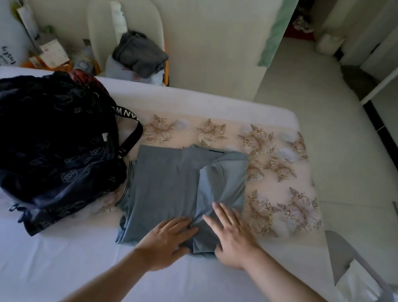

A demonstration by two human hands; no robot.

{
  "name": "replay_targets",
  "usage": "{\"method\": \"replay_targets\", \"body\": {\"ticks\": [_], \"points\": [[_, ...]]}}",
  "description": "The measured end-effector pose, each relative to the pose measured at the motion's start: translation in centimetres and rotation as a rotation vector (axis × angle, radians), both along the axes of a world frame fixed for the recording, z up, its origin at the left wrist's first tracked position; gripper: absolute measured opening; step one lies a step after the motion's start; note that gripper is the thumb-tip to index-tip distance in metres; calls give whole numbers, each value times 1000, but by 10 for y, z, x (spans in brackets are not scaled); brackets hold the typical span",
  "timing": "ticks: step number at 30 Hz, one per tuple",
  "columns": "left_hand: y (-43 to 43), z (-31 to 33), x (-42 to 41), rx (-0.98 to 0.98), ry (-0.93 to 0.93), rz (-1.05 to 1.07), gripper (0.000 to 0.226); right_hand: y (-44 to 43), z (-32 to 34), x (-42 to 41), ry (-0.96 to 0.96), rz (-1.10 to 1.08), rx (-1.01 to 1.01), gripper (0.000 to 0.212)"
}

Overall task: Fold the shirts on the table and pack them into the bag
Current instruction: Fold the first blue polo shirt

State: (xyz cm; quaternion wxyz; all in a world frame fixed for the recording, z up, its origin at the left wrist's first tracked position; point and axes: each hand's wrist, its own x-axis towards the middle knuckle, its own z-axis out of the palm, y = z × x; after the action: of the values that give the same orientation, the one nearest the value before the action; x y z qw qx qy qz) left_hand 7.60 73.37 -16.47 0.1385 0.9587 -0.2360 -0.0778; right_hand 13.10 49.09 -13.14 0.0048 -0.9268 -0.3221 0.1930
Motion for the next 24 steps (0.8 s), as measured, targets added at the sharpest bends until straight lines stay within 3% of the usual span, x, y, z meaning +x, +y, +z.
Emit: {"method": "replay_targets", "body": {"ticks": [4,8,14,18,21,24], "points": [[39,16,-18,-128,-97,441,44,61,11,-6,-23,15,101,70],[91,15,-34,-148,5,811,42,129,16,-3,-53,61,120,53],[123,17,-36,-99,176,756,47,214,21,10,-51,119,129,58],[126,23,-11,-153,223,877,51,234,6,2,109,-165,150,80],[128,21,6,-152,255,943,54,222,-13,-5,144,-222,94,79],[129,12,13,-239,174,1014,27,207,-19,-6,115,-140,52,75]]}}
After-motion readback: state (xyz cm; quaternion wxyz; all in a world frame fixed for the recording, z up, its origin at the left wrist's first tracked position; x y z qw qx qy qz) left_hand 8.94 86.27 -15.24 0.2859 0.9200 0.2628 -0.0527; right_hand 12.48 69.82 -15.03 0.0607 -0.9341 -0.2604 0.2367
